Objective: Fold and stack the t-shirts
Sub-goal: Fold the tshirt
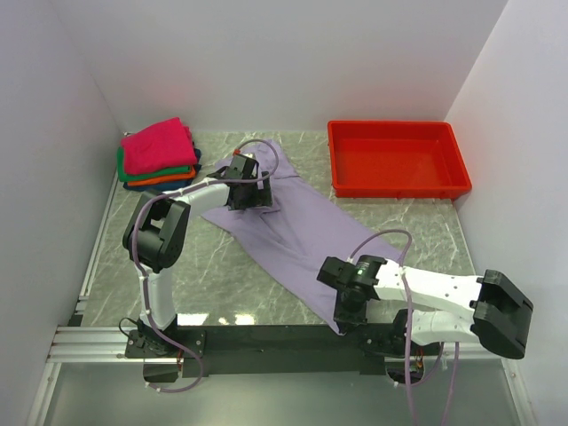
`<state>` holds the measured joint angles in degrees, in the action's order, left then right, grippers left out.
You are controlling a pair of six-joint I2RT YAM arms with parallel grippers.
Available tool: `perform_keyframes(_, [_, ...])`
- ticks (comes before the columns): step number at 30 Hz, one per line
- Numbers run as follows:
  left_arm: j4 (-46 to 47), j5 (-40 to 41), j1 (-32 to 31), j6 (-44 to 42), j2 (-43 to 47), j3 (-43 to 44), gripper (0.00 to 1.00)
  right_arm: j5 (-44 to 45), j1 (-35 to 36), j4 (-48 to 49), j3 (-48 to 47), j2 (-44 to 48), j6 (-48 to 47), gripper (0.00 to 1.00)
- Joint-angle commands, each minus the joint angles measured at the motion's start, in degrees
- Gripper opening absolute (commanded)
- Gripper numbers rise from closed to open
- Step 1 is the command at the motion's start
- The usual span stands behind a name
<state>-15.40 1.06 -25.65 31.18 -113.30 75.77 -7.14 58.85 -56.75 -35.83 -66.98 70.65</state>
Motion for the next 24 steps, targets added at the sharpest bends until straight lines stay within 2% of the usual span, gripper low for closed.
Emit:
perform_keyframes(1, [-2.44, -0.44, 0.95, 0.64, -4.21, -2.47, 0.99, -1.48, 2.84, -3.36, -1.60, -0.87, 2.56, 0.00])
perform_keyframes(9, [-2.18, -0.53, 1.39, 0.55, -4.22, -3.08, 0.99, -3.32, 8.03, -4.86, -3.71, -1.66, 5.02, 0.01])
perform_keyframes(11, [-1.92, -0.62, 1.57, 0.46, -4.04, -3.61, 0.99, -3.15, 8.65, -6.00, -4.68, -1.66, 5.28, 0.07])
perform_keyframes(15, [-1.65, -0.44, 1.57, -0.15, -3.34, -3.87, 0.99, -0.87, 8.13, -7.41, -5.91, -0.35, 5.64, 0.31])
perform_keyframes(19, [-1.83, -0.45, 1.57, -0.77, -0.53, -3.78, 0.99, 0.72, 5.50, -6.53, -6.88, -0.43, 4.41, 0.41])
perform_keyframes(24, [-2.62, 0.08, 1.57, -1.30, 4.82, -4.31, 0.99, 3.53, -2.50, -3.81, -8.64, -3.15, -2.77, 0.45])
